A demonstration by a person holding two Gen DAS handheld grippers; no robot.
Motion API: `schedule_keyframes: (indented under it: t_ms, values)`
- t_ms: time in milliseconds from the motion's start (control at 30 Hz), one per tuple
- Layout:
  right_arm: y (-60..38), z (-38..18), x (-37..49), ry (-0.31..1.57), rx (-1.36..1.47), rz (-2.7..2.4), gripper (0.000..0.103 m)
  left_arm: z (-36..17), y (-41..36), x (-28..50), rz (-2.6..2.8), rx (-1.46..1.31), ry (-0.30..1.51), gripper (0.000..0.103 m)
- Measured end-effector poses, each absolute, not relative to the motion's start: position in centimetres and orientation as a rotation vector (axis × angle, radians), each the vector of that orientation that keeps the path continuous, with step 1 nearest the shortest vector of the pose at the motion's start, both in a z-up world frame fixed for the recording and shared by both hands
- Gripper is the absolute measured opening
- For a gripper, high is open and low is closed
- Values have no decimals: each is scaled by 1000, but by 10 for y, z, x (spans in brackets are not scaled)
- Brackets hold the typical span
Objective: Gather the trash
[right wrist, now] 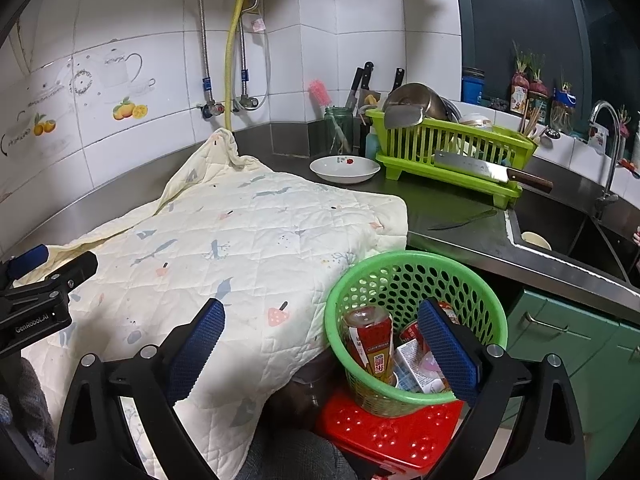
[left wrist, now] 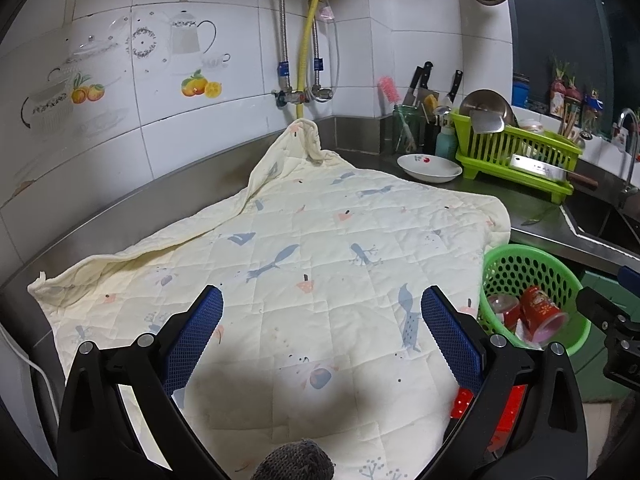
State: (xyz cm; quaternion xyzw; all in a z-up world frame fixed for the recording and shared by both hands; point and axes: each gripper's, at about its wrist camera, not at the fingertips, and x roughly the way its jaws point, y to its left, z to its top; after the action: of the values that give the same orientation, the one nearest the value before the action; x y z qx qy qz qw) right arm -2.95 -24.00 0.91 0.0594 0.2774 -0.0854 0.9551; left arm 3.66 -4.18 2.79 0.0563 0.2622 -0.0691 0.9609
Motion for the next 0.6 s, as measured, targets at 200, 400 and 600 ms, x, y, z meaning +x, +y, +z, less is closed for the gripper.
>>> schedule_keyframes:
  t_ms: [200,400,600]
  values:
    - [-242,9,-30,566,126,-178,94,27,-41,36,-142,109,536,98]
    - [-245,9,-31,567,134,-179,94,25,-43,36,-147,112,542,98]
    - [-245,9,-31,568,139,-176,94,25,-44,35,-147,111,544,98]
